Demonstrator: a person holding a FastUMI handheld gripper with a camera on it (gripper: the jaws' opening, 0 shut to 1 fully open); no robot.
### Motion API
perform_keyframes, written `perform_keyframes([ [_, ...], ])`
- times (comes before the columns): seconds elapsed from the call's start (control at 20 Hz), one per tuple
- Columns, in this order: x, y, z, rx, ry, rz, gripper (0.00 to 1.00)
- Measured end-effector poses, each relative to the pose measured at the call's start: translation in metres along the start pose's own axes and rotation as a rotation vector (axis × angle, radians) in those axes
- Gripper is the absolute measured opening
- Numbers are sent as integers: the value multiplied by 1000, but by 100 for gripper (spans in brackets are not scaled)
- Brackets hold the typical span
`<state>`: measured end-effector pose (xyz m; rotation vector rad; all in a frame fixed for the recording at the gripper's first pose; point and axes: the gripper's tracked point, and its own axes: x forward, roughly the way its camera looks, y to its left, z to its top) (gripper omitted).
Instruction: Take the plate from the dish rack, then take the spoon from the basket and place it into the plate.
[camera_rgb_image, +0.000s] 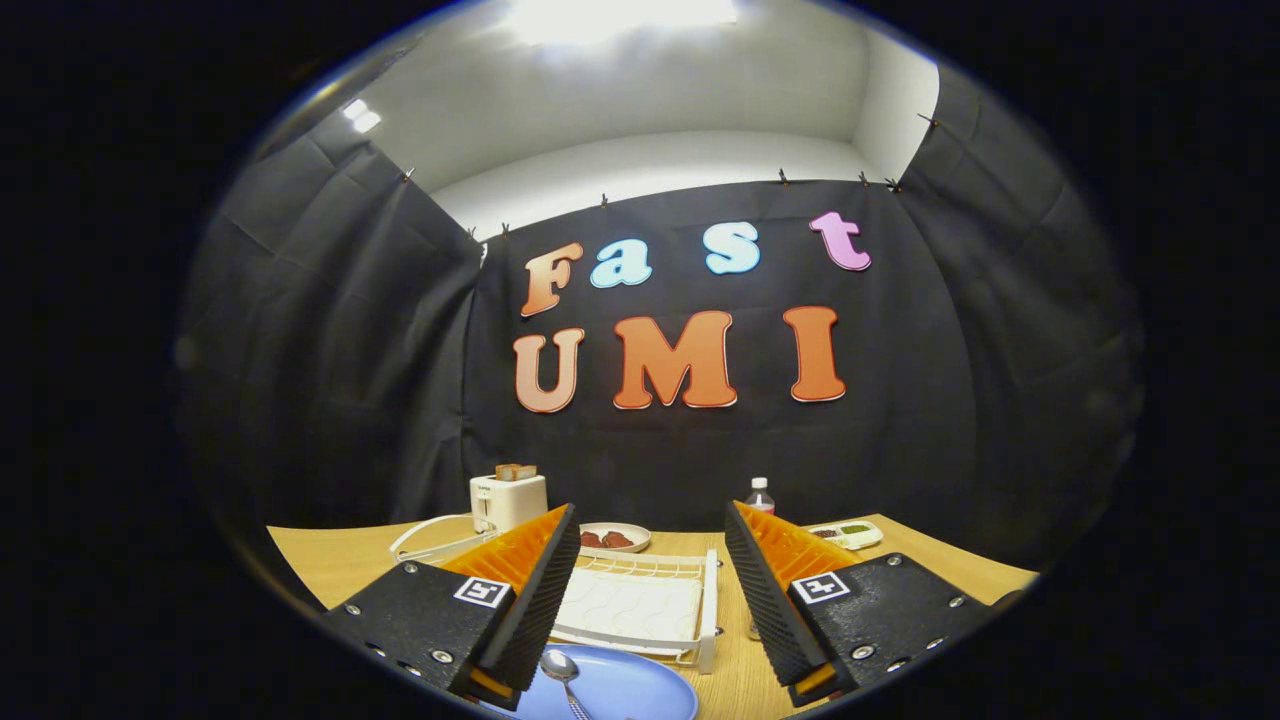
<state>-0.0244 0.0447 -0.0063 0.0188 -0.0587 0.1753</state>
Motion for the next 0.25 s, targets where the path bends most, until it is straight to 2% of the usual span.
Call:
perform_keyframes([
  [0.25, 1, -2, 3, 18, -8, 3, 87],
])
